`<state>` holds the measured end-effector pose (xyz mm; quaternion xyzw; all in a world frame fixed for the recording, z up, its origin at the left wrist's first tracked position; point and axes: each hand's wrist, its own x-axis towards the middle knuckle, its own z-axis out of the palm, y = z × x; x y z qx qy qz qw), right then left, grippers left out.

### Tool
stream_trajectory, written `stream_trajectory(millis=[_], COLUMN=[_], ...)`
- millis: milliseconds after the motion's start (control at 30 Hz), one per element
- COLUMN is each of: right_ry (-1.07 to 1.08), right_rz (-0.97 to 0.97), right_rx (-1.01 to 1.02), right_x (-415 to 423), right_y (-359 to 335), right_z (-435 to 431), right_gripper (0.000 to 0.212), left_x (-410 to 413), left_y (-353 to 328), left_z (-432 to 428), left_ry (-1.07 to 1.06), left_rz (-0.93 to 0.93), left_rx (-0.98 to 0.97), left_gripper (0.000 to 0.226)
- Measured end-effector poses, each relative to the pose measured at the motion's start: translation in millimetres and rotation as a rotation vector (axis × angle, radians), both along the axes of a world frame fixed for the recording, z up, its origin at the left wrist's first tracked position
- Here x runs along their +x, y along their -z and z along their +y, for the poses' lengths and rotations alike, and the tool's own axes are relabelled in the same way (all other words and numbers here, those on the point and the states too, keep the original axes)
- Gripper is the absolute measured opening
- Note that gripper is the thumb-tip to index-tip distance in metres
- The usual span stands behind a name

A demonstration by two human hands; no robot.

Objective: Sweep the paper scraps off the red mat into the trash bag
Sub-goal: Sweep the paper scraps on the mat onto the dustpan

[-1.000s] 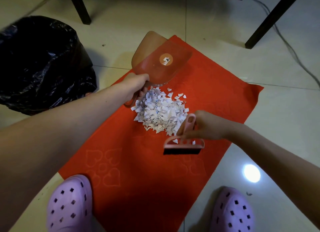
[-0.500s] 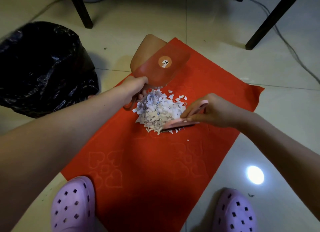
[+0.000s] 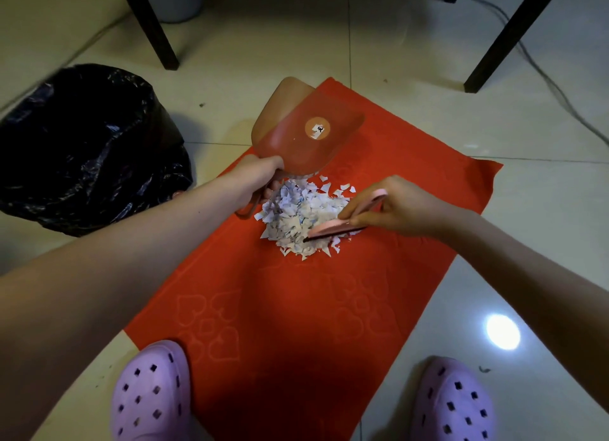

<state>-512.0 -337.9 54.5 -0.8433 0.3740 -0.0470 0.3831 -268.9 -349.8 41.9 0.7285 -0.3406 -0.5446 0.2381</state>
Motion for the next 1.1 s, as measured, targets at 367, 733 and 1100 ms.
stream_trajectory(millis=[367, 733, 1100], right_ry=[0.279, 0.785, 0.955], right_rz=[-0.306, -0.469, -0.45], right_rx=[0.012, 0.114, 0.276], right_x=[16, 64, 180], right_y=[0, 16, 61], right_z=[-1, -21, -53], right_gripper=[0.016, 0.016, 0.009], left_x=[4, 61, 92], left_y=[-26, -44, -5], left_z=[-9, 9, 38], left_ry=[-0.009, -0.149, -0.238], left_rz=[-0.041, -0.095, 0.031], left_rx=[-0.03, -0.07, -0.048], left_gripper=[0.024, 0.017, 0.021])
